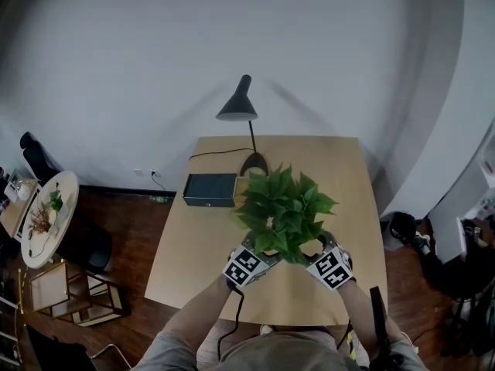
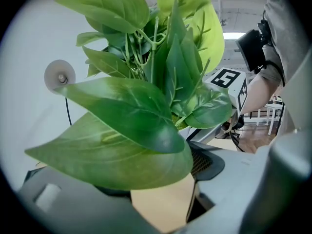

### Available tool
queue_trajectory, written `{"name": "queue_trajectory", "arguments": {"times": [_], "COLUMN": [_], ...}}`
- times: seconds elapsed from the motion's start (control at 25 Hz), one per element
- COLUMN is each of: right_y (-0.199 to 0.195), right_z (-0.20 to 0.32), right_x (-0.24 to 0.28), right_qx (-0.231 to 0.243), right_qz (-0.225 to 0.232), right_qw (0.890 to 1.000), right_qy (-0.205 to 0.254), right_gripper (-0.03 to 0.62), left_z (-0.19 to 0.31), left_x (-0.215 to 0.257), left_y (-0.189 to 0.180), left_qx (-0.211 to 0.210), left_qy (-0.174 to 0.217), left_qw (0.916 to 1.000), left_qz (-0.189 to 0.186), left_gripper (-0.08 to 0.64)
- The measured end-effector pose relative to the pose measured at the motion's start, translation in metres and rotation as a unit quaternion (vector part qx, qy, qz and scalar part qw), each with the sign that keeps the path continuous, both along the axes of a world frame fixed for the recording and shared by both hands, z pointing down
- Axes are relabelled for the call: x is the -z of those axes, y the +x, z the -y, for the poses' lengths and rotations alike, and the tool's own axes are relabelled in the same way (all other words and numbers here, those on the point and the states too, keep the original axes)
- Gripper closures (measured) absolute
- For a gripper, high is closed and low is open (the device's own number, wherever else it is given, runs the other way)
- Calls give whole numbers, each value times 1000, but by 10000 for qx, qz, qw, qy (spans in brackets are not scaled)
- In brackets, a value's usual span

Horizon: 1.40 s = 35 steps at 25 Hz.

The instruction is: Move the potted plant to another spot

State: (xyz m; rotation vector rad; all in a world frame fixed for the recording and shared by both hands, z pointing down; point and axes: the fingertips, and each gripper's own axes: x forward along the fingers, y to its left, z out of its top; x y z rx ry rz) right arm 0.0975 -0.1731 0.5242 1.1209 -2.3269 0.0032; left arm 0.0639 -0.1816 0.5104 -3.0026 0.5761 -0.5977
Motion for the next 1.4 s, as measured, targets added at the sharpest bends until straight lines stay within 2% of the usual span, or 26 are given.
{"name": "queue_trajectory", "arguments": {"times": [0.28,0.44,1.0,1.2,1.4], "right_y": [-47,-60,-102,-125,-161], "right_z": [-2,4,17,28,51], "right_x": [2,3,-10,-17,-19], "right_qx": [155,339,1069,1063,833], "right_qz": [-88,-50,16,-18,-66], "right_qw": [9998,9994,9942,9942,9964], "right_qy": [-25,-29,-123,-161,-142], "right_gripper": [288,288,288,290,290], "left_z": [-3,5,13,23,47], "left_x": [2,5,-8,-14,-18], "left_y": [-48,-60,-103,-127,-163], "left_qx": [174,376,1124,1116,920], "left_qy": [-44,28,-91,-148,-163], "left_qw": [9998,9993,9936,9936,9956], "left_qz": [-39,-33,81,88,103], "left_gripper": [225,225,224,224,224]}}
